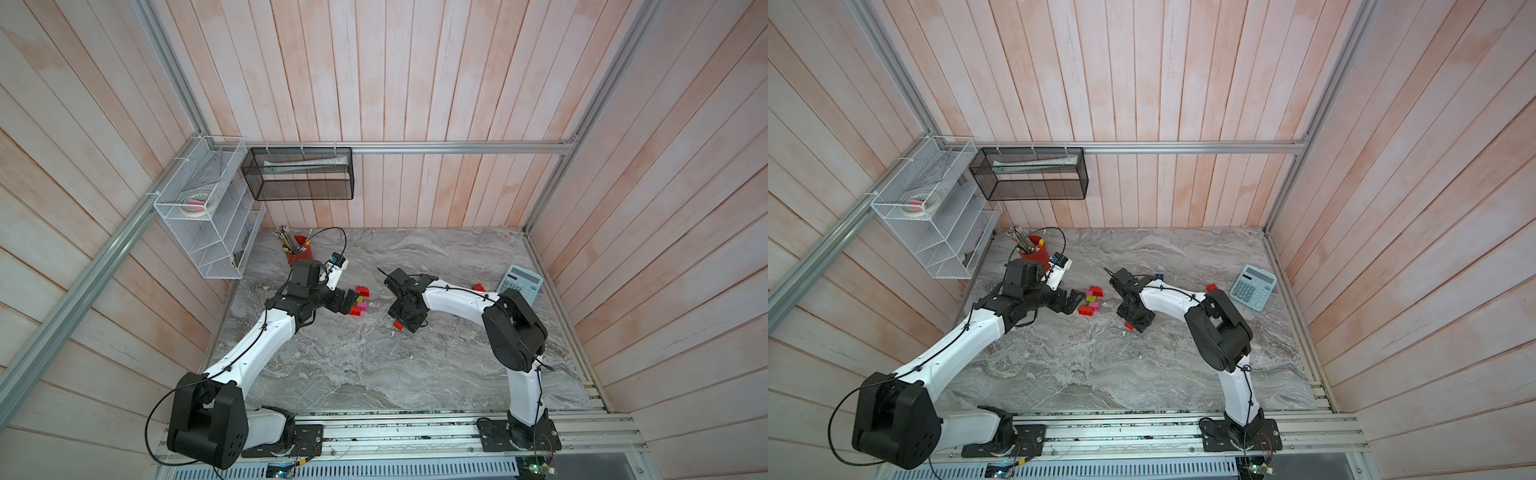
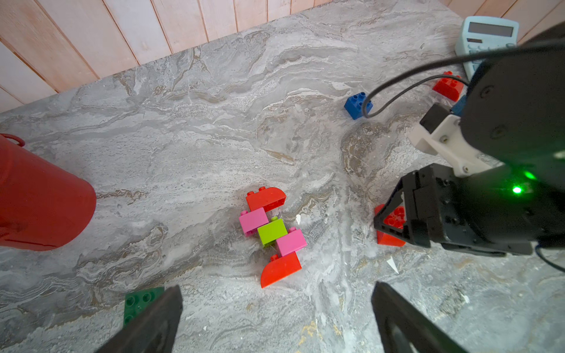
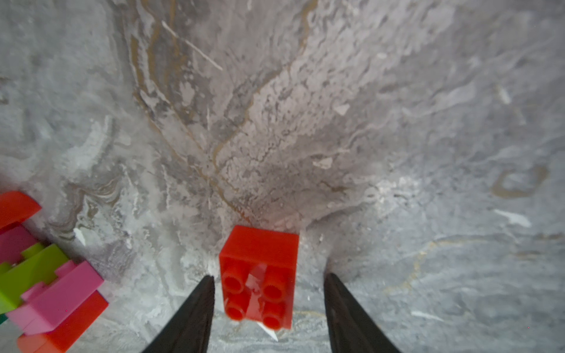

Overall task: Assemble the letter s with lego
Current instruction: Place the lego brick at the center of the board.

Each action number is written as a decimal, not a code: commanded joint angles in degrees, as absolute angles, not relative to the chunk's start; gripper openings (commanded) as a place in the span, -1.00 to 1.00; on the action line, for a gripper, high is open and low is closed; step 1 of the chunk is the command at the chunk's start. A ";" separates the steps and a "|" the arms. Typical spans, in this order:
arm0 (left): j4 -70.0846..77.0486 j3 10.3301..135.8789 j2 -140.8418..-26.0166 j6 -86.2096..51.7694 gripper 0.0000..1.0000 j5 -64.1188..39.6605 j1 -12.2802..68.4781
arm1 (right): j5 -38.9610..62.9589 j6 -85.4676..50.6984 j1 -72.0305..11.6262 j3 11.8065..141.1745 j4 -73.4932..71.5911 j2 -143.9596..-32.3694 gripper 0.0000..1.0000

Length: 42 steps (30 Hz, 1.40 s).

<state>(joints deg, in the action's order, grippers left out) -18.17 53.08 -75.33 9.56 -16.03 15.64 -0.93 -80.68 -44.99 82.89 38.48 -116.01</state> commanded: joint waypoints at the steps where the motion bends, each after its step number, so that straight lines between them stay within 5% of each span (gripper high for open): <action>1: -17.41 53.38 -75.07 8.99 1.00 -16.48 15.31 | 0.00 -81.60 -46.22 81.65 36.66 -114.26 0.19; 30: -20.00 52.27 -74.44 11.16 0.99 -14.46 15.31 | 2.07 -76.17 -46.76 85.83 29.89 -118.66 0.12; 42: -24.83 56.75 -77.81 10.18 1.00 -12.68 12.94 | 0.00 -70.18 -45.80 83.52 29.93 -109.79 0.24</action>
